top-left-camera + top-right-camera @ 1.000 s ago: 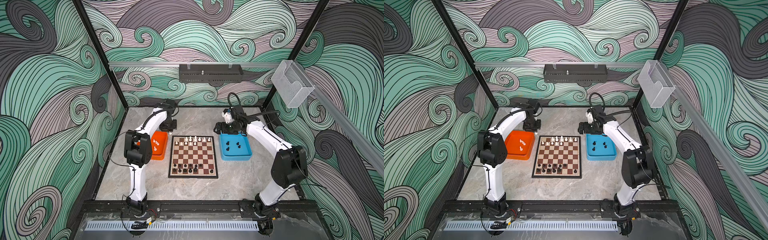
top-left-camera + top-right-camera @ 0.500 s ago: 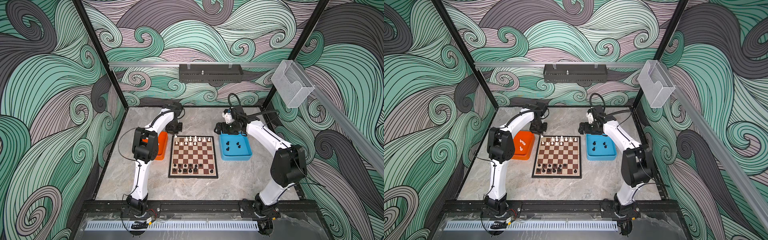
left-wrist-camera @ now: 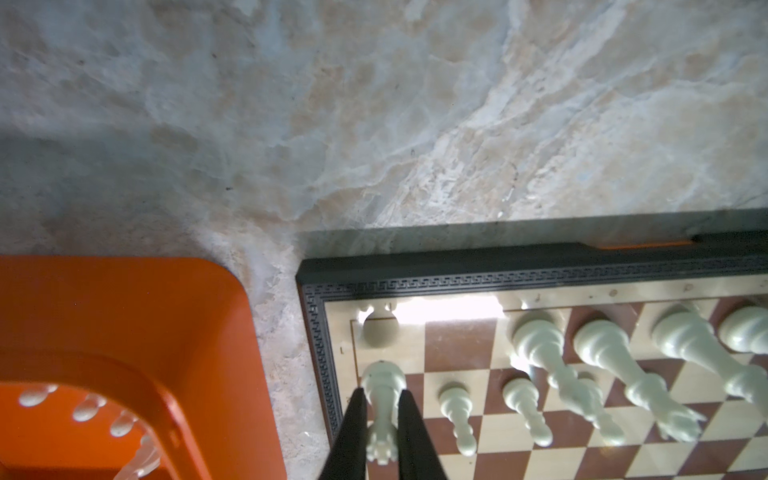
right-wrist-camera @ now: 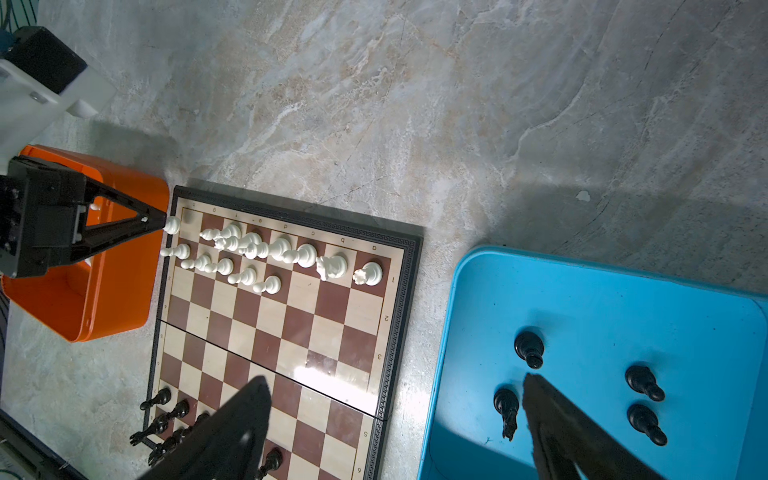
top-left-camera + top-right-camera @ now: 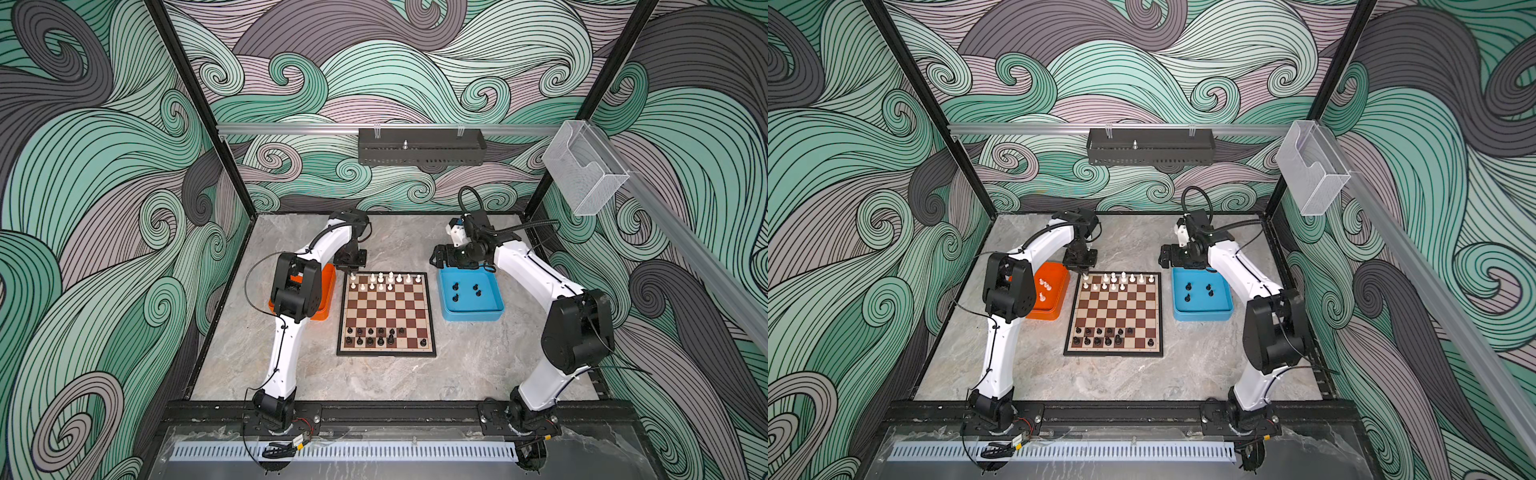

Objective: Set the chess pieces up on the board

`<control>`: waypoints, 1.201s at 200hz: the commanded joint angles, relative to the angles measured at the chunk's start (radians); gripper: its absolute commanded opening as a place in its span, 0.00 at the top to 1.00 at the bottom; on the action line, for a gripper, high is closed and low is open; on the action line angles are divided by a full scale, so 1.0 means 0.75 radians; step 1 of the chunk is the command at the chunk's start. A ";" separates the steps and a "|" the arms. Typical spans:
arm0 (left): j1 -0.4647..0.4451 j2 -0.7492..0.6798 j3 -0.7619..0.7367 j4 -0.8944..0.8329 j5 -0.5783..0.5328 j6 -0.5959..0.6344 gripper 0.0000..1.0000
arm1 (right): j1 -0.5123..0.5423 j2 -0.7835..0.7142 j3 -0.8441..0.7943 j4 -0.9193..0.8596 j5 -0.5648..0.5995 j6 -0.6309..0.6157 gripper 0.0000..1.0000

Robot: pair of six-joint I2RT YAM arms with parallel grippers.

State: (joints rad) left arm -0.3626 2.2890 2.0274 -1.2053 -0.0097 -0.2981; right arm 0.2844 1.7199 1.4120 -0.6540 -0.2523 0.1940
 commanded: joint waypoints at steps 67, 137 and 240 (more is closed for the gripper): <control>-0.009 0.048 0.046 -0.036 0.024 0.012 0.86 | -0.018 0.024 -0.002 -0.016 -0.026 -0.010 0.06; -0.010 0.057 0.044 -0.018 0.033 0.010 0.86 | -0.023 0.032 -0.005 -0.015 -0.032 -0.008 0.06; -0.010 0.067 0.060 -0.009 0.014 0.009 0.86 | -0.026 0.048 0.006 -0.016 -0.045 -0.007 0.06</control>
State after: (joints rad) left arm -0.3626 2.3203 2.0312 -1.2003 0.0048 -0.2974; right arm 0.2726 1.7435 1.4120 -0.6544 -0.2710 0.1940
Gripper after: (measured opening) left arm 0.142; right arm 0.941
